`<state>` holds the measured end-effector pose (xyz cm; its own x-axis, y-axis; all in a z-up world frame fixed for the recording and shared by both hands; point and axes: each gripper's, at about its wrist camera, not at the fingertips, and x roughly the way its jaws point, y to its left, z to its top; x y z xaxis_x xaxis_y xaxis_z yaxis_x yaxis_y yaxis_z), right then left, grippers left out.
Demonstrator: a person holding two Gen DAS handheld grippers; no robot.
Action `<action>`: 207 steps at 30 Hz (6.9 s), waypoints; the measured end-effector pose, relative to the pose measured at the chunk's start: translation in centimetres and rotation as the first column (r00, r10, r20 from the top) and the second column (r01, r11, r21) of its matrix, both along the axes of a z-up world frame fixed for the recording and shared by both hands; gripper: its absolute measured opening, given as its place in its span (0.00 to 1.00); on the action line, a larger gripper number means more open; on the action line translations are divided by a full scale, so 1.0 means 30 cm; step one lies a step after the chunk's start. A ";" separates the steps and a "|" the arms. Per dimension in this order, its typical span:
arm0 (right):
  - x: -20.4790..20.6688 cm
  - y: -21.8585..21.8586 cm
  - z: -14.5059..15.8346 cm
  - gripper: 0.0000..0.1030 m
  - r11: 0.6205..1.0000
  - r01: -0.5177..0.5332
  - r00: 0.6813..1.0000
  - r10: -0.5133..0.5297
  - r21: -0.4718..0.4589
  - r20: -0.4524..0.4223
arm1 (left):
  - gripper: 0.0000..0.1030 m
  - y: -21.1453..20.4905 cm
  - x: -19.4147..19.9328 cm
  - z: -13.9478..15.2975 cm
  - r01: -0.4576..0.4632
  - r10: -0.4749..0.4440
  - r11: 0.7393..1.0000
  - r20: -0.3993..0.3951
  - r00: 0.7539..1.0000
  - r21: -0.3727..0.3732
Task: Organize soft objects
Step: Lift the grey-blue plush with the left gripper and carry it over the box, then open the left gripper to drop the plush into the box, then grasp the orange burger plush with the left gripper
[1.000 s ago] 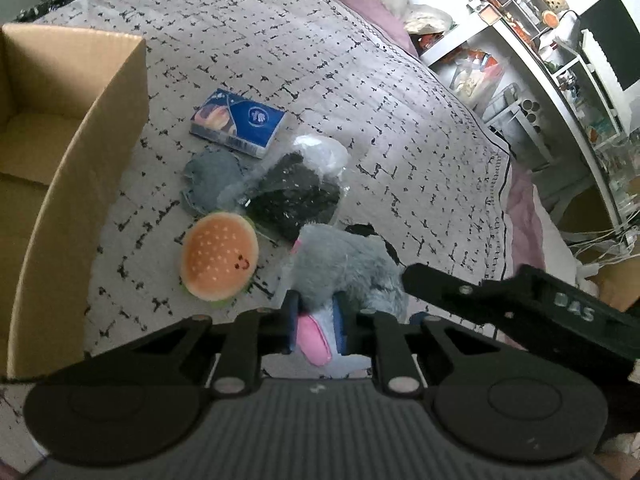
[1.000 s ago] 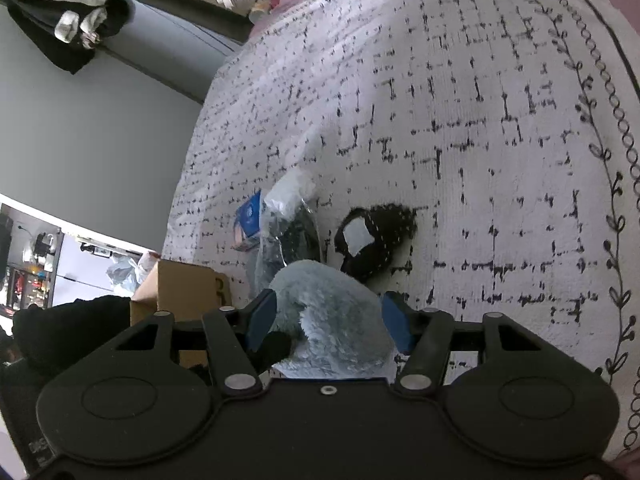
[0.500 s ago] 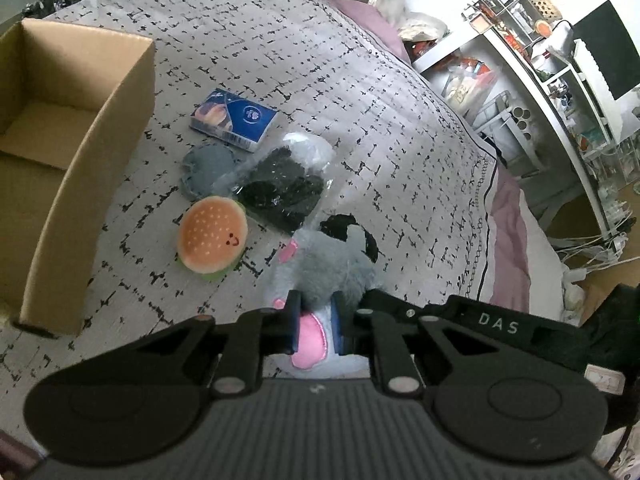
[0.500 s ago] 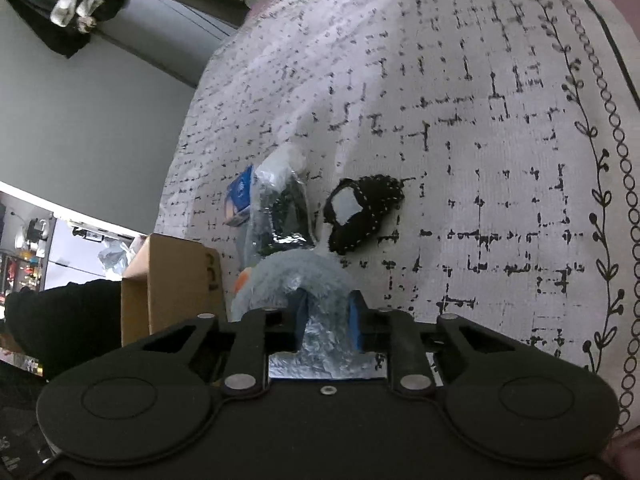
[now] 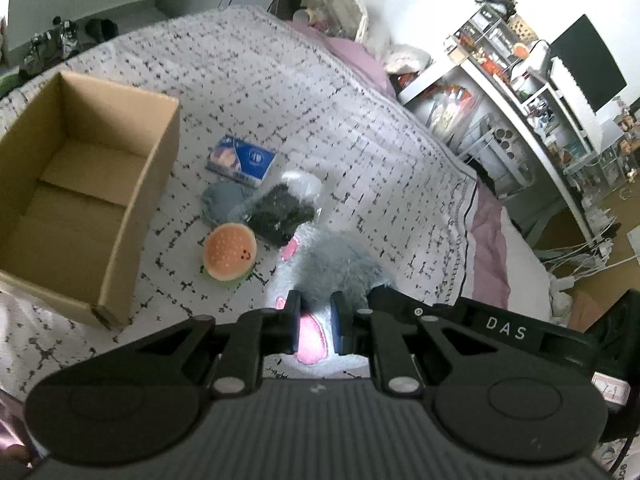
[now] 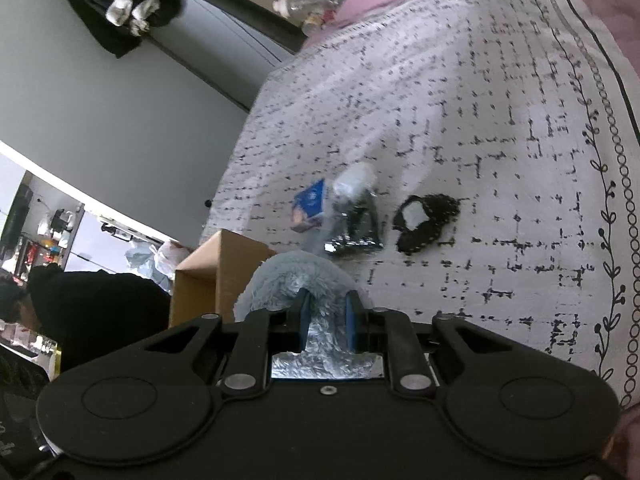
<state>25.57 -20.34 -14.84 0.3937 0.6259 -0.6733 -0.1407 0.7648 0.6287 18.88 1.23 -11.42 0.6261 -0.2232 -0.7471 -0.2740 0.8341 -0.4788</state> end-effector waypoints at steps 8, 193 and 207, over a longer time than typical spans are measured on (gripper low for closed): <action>-0.061 0.008 0.070 0.17 0.999 0.035 0.999 -0.035 -0.010 0.035 | 0.14 -0.009 -0.048 0.068 0.016 -0.017 1.000 0.044 0.999 0.024; 0.380 0.085 -0.227 0.75 0.948 -0.025 1.000 0.024 -0.316 -0.009 | 0.46 0.050 0.309 -0.361 -0.023 0.057 0.982 -0.180 0.982 0.188; 0.373 0.154 -0.291 0.36 0.911 -0.110 0.994 0.100 -0.398 -0.047 | 0.44 0.048 0.281 -0.286 -0.011 0.033 0.988 -0.132 0.991 0.157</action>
<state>36.75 -15.72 -23.58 0.3199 0.3398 -0.8844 -0.2220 0.9344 0.2787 27.32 2.66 -19.99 0.5216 -0.0850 -0.8489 -0.3459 0.8885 -0.3015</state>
